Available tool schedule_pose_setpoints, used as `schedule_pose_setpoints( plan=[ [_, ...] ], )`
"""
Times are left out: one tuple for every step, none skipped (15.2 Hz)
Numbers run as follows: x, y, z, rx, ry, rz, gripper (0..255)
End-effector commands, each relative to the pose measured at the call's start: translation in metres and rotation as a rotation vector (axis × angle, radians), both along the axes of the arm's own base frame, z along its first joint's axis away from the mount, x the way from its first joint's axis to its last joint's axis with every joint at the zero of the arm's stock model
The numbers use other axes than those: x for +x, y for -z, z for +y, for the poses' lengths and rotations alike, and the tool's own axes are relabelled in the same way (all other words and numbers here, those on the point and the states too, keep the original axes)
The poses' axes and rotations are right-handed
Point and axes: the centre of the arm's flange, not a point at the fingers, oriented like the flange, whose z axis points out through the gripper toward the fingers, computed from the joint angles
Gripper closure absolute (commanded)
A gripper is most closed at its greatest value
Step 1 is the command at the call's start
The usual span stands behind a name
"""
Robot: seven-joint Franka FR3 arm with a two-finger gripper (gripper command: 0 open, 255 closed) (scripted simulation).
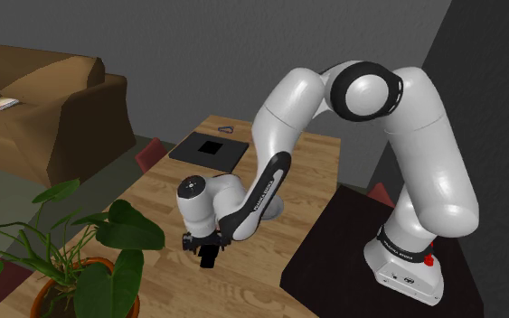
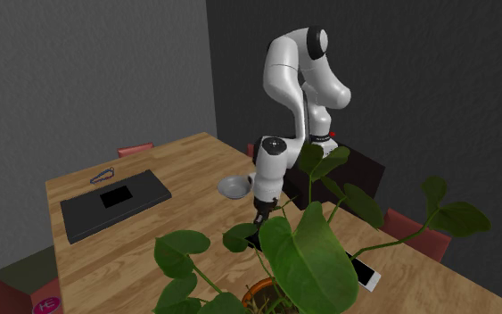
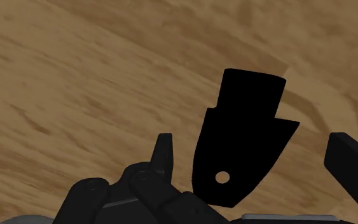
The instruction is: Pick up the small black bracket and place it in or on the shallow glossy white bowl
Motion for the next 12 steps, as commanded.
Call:
schedule_pose_setpoints(
  plan=[
    [0.008, 0.012, 0.006, -0.001, 0.019, -0.008, 0],
    [0.008, 0.017, 0.005, -0.001, 0.019, -0.008, 0],
    [0.009, 0.023, 0.005, -0.001, 0.019, -0.008, 0],
    [0.009, 0.028, 0.005, -0.001, 0.019, -0.008, 0],
    [0.009, 0.033, 0.004, -0.001, 0.019, -0.008, 0],
    [0.01, 0.038, 0.004, -0.001, 0.019, -0.008, 0],
    [0.01, 0.044, 0.003, -0.001, 0.019, -0.008, 0],
    [0.01, 0.047, 0.003, -0.001, 0.019, -0.008, 0],
    [0.01, 0.047, 0.003, -0.001, 0.019, -0.008, 0],
    [0.01, 0.047, 0.003, -0.001, 0.019, -0.008, 0],
    [0.01, 0.047, 0.003, -0.001, 0.019, -0.008, 0],
    [0.01, 0.047, 0.003, -0.001, 0.019, -0.008, 0]
  ],
)
